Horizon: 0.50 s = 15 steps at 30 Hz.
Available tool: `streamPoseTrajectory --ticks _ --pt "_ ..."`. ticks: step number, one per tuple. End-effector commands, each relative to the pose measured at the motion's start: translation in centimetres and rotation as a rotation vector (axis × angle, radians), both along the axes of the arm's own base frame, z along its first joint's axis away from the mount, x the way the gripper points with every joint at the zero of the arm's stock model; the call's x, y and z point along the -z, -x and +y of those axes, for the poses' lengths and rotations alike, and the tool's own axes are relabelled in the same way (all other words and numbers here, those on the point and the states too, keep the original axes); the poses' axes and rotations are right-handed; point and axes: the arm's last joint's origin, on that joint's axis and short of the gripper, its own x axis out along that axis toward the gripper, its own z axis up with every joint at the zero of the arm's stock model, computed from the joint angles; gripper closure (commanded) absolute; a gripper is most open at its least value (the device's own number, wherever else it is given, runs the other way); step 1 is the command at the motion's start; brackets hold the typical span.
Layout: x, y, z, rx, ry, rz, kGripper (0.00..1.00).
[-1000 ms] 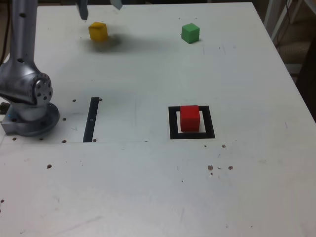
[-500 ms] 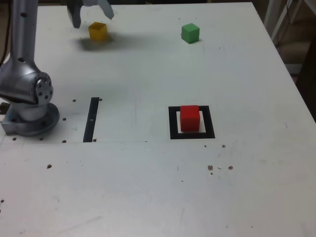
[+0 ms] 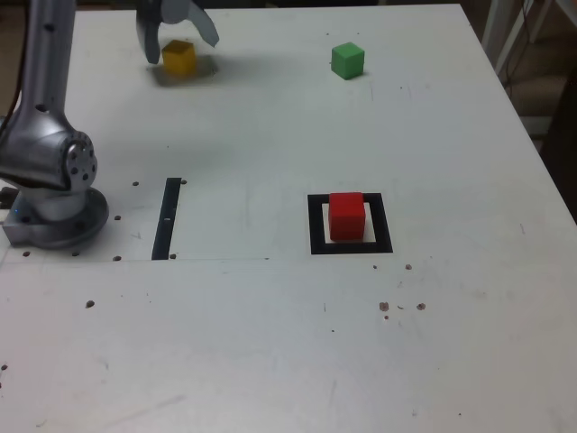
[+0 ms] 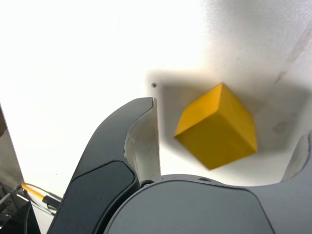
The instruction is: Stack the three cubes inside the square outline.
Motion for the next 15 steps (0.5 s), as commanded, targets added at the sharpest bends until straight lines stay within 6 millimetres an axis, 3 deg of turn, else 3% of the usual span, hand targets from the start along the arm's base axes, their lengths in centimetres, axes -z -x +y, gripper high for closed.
streamPoseTrajectory --ticks 1,8,15 --pt "0.29 -0.03 0.42 0.001 0.0 -0.002 0.01" --pt "0.92 0.05 0.87 -0.003 0.011 0.0 0.05" --pt "1.27 -0.03 0.99 -0.004 0.016 -0.007 0.23"
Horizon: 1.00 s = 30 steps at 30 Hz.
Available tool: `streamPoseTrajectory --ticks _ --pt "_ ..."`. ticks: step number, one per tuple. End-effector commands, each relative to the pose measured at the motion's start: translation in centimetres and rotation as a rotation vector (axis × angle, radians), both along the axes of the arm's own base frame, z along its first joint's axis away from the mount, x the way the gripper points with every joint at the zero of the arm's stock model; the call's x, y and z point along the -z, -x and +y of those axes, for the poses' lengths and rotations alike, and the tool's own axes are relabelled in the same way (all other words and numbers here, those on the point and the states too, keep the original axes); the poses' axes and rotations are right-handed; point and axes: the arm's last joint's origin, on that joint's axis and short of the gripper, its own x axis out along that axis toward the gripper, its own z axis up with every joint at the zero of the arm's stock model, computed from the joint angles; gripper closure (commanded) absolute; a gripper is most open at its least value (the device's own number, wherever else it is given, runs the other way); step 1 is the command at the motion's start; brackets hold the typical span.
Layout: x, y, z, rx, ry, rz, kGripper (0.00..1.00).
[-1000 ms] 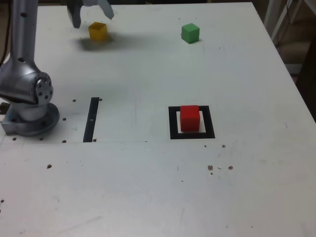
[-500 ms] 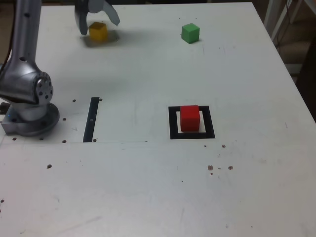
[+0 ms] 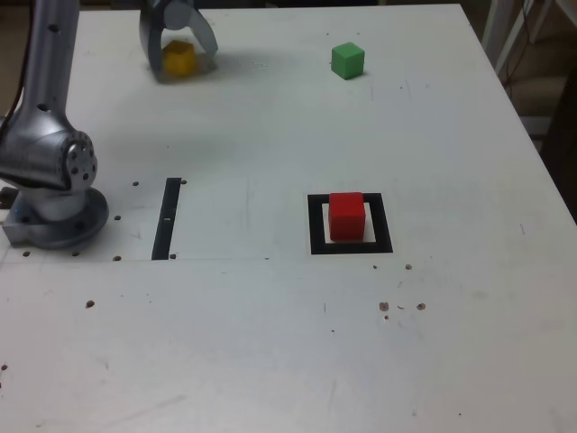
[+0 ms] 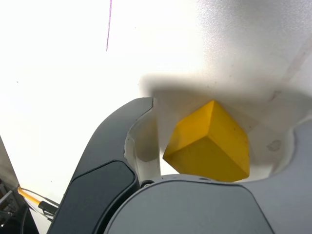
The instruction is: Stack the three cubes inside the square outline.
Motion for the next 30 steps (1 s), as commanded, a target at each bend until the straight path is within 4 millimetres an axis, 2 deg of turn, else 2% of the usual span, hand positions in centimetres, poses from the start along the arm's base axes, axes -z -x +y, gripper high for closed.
streamPoseTrajectory --ticks 1,9,16,30 --pt "0.1 0.0 0.0 0.0 0.003 -0.007 0.26" --pt "0.2 -0.6 -0.4 0.01 0.014 -0.038 0.47" --pt "-0.5 -0.8 -0.2 0.004 0.006 -0.067 0.7" --pt "-2.2 -1.1 -1.2 0.006 0.021 -0.098 0.72"
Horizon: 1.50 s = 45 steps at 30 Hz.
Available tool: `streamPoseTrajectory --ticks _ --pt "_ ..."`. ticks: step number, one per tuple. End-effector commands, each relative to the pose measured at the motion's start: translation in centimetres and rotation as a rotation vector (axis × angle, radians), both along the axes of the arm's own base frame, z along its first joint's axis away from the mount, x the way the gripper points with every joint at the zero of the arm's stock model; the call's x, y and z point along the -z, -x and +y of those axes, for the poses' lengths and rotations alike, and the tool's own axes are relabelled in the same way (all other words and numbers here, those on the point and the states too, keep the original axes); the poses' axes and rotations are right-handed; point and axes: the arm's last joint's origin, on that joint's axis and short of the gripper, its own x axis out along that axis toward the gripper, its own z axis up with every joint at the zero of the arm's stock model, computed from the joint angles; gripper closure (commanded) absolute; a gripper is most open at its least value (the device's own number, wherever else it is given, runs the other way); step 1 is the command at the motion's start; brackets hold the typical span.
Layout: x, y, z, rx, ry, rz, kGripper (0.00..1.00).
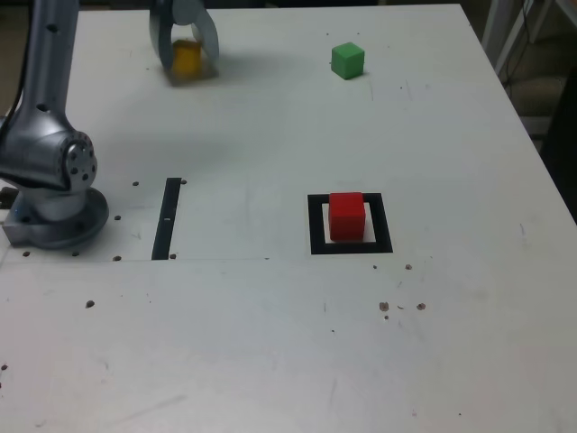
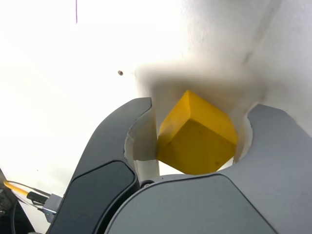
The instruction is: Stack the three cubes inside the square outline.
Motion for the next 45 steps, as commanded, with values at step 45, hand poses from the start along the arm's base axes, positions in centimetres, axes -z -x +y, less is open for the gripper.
streamPoseTrajectory --ticks 45 --pt "-14.4 -15.1 -30.0 0.452 -0.156 -0.236 0.72"
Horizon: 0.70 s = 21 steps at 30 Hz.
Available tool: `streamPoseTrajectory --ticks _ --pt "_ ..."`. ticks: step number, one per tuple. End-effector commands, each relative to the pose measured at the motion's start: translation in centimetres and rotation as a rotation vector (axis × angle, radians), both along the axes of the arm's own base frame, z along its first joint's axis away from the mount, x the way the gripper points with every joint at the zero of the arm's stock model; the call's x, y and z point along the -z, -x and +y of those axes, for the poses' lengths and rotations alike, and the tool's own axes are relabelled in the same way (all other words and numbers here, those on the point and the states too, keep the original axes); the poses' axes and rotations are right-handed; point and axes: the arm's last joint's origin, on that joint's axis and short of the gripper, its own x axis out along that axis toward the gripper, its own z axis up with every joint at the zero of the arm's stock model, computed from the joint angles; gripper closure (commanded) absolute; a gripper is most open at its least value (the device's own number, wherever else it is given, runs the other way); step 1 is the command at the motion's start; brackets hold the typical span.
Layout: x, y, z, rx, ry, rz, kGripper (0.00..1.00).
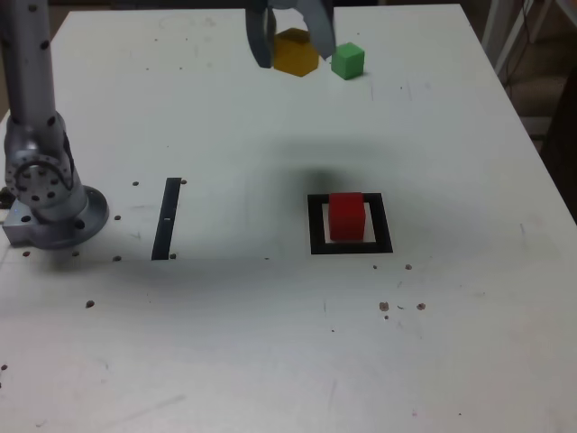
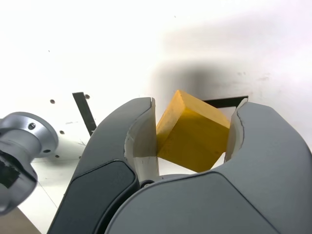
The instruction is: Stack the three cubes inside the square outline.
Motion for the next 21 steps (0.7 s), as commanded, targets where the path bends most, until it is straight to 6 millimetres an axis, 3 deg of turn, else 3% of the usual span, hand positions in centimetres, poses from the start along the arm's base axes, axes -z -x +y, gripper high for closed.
streamPoseTrajectory --ticks 1,13,21 --pt "-0.3 -0.8 -1.2 0.019 -0.008 -0.019 0.72" --pt "1.2 -4.6 -6.3 0.066 -0.037 -0.023 0.72" --pt "3.2 -4.1 -9.3 0.04 -0.04 0.015 0.72"
